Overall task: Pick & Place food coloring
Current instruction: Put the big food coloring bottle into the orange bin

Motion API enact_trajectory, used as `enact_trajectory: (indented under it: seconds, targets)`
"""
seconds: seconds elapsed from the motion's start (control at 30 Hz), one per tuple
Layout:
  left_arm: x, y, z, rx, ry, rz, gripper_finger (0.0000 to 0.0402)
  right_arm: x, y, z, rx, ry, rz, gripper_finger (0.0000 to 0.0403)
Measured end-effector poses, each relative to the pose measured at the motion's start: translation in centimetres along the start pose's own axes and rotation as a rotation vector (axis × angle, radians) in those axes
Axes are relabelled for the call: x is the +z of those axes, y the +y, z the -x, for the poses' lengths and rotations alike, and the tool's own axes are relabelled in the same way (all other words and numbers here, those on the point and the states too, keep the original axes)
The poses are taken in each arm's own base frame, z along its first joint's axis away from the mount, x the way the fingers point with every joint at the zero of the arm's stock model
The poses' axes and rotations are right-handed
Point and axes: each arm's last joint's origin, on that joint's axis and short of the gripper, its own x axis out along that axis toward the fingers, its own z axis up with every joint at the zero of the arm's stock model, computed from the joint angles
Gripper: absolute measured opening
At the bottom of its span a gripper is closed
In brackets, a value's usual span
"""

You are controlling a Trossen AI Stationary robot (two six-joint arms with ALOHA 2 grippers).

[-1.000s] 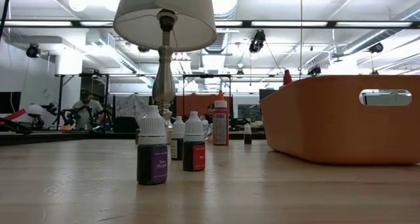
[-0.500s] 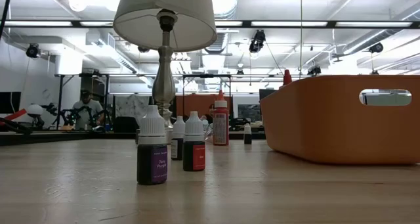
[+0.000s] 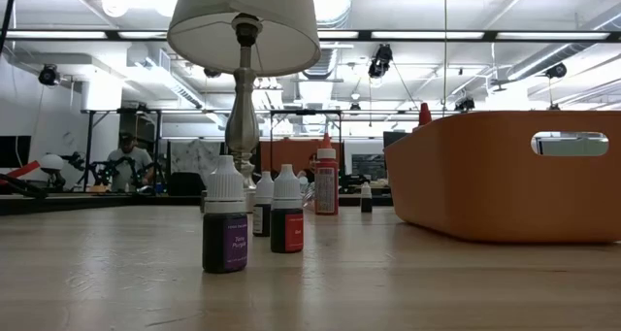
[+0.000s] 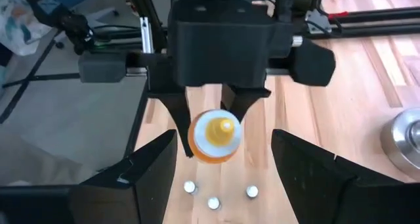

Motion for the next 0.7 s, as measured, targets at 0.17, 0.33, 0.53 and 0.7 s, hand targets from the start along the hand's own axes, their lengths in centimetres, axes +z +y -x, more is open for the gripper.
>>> enact_trajectory:
  seconds: [0.17,0.33,0.53,0.7]
  targets:
    - [0.0,0.0,0.0,0.013,-0.01,-0.009,0.0094,-0.3,0.0,-1.2,0.0,0.014,-0.002,0.0238]
    - [0.0,0.1,0.0,0.015,-0.006,-0.01,0.0094,-0.1,0.0,-1.6,0.019,-0.002,0.003,0.0238]
    - [0.0,0.0,0.0,0.014,-0.007,-0.021,0.0094,0.1,-0.4,-1.6,0.017,-0.012,-0.008,0.0238]
    - [0.0,0.0,0.0,0.014,-0.008,-0.023,0.0094,0.1,-0.5,-1.6,0.021,-0.01,-0.009,0.0238]
